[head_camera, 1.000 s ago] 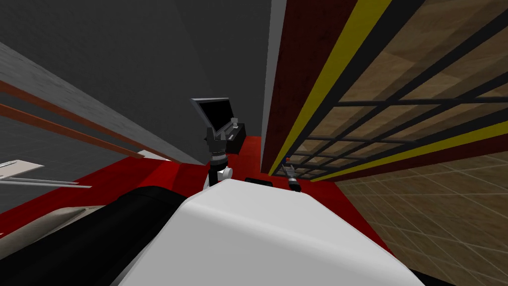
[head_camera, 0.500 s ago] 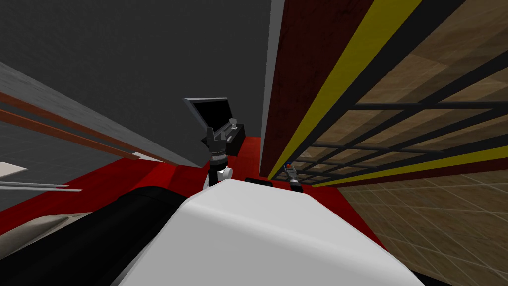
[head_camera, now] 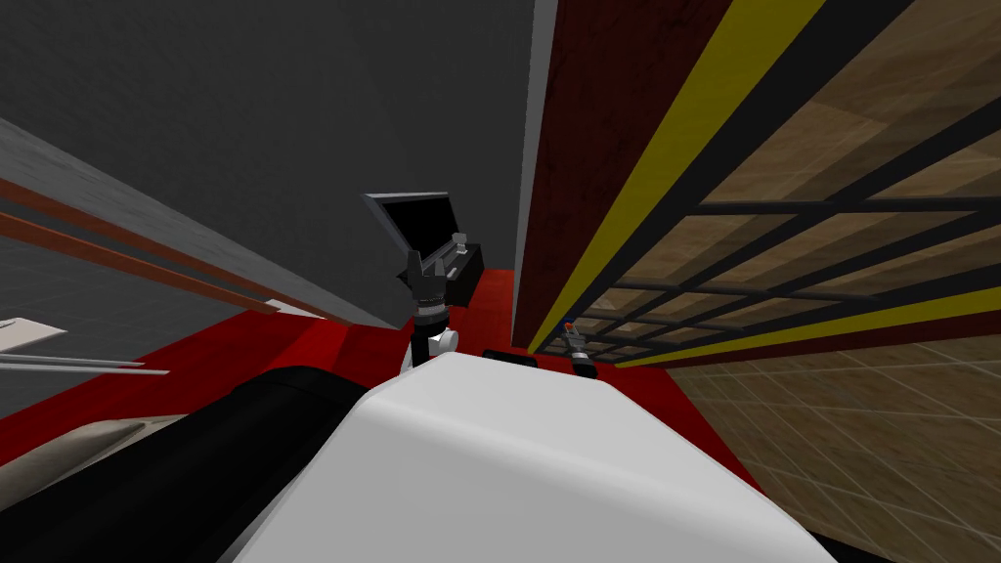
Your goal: Pull the door open
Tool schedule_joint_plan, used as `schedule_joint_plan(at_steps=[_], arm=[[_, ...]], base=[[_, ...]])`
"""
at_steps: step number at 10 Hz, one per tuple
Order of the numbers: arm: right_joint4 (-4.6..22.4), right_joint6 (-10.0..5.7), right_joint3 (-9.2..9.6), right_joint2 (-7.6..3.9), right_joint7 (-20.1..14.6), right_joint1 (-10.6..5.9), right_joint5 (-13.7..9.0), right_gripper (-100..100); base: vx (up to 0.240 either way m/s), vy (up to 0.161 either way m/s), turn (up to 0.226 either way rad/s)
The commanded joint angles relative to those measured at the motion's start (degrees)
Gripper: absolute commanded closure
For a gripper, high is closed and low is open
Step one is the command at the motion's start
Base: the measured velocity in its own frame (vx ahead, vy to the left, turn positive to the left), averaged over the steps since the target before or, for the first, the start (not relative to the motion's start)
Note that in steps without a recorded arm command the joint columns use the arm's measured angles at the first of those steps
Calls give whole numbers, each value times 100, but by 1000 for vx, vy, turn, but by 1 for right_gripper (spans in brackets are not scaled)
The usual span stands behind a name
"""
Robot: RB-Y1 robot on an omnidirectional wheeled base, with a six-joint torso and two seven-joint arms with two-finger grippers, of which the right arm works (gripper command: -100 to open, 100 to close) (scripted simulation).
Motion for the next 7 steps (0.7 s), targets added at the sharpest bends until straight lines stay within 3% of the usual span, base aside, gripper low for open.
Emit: schedule_joint_plan(at_steps=[1,7], arm=[[1,-1,9,8,-1,-1,4,100],[21,0,104,-33,-748,-27,-153,100]], base=[[0,0,0],[-74,5,13]])
